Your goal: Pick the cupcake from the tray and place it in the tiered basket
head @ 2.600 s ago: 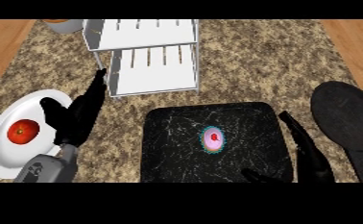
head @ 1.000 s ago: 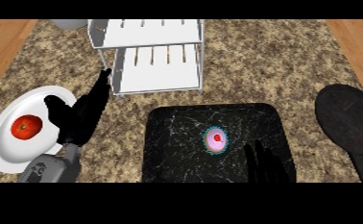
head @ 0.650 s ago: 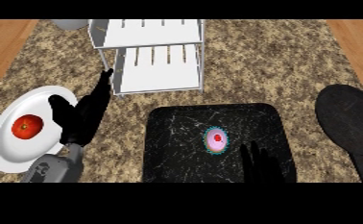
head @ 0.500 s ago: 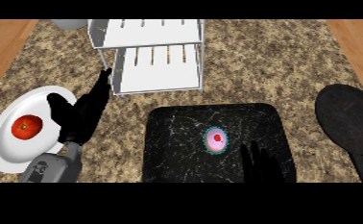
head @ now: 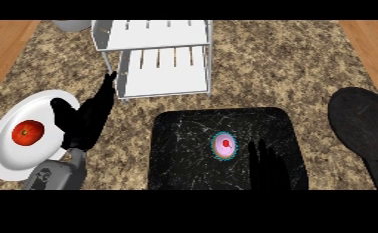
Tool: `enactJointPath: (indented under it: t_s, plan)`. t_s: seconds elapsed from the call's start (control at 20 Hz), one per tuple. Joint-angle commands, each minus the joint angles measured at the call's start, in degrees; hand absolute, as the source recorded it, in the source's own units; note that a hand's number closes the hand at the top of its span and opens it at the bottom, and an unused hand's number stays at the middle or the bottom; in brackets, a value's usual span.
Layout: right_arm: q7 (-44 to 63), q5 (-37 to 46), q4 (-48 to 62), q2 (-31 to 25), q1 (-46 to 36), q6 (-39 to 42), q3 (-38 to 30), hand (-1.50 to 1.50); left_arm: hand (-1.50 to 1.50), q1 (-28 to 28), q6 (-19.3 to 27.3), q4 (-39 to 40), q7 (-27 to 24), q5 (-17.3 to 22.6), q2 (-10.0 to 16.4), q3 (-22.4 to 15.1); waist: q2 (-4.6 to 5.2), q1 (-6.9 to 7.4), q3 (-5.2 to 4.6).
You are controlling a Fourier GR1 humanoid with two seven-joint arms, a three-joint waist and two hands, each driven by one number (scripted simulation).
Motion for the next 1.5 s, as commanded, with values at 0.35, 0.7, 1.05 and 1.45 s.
enactJointPath:
  t_s: [0.35,0.7,1.05,1.45]
  plan:
    - [-1.05,-1.07,14.13,6.62,-4.96,-10.4,-4.29,-1.5,0.0,-0.93,-2.91,-1.91,3.36,0.44,-1.24,2.92,0.15,-0.28,-0.14]
    - [-5.76,-6.43,18.12,6.52,-7.41,-11.68,-10.36,-1.5,0.0,-1.48,-1.68,2.63,0.3,-4.65,-6.61,0.59,0.21,-0.54,-0.15]
    - [-9.09,-10.23,30.3,8.83,-14.81,-16.66,-15.41,-1.5,0.0,-4.93,-7.67,5.62,0.92,-1.79,-3.98,6.77,0.3,-0.43,-0.16]
    - [-11.09,-11.0,31.17,8.84,-14.19,-15.44,-13.4,-1.5,0.0,1.13,-6.74,-4.92,4.96,-4.66,-4.95,5.18,0.1,-0.13,-0.14]
